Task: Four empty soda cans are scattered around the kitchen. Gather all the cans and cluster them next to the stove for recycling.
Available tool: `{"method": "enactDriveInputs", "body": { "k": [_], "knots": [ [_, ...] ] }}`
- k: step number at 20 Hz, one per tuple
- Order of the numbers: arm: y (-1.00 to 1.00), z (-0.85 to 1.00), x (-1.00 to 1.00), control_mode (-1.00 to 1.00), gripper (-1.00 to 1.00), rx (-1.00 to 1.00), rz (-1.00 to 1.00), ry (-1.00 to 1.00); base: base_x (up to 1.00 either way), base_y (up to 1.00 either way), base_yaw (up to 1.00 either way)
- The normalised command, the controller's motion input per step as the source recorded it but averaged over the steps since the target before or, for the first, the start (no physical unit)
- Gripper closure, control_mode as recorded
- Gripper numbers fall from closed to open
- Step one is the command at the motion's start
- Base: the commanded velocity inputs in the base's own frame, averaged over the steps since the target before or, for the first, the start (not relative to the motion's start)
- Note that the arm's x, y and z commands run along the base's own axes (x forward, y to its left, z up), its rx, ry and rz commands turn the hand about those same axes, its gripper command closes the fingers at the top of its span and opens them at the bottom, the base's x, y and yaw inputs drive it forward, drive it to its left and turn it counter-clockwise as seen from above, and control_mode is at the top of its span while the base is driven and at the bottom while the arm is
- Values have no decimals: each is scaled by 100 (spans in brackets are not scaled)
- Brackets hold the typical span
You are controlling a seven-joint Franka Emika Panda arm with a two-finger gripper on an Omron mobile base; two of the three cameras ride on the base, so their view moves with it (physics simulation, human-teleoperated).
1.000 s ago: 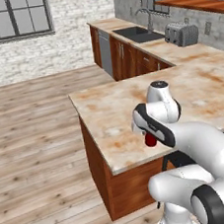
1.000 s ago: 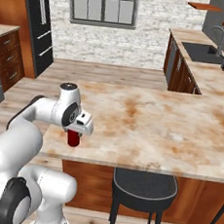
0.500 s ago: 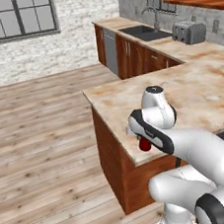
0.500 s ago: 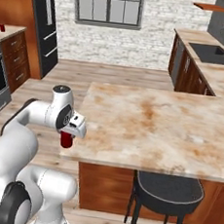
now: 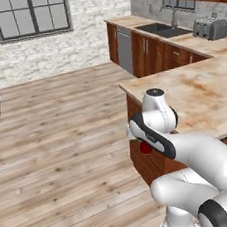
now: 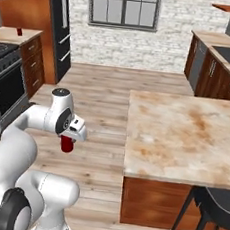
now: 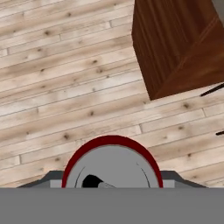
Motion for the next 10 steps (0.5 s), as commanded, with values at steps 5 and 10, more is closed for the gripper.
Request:
{"method": "enactDriveInputs", "body": {
  "k": [5,10],
  "knots": [
    [0,0,0,100,100,0,0,0,50,85,-10],
    [0,0,0,100,100,0,0,0,76,65,-12]
  ]
}}
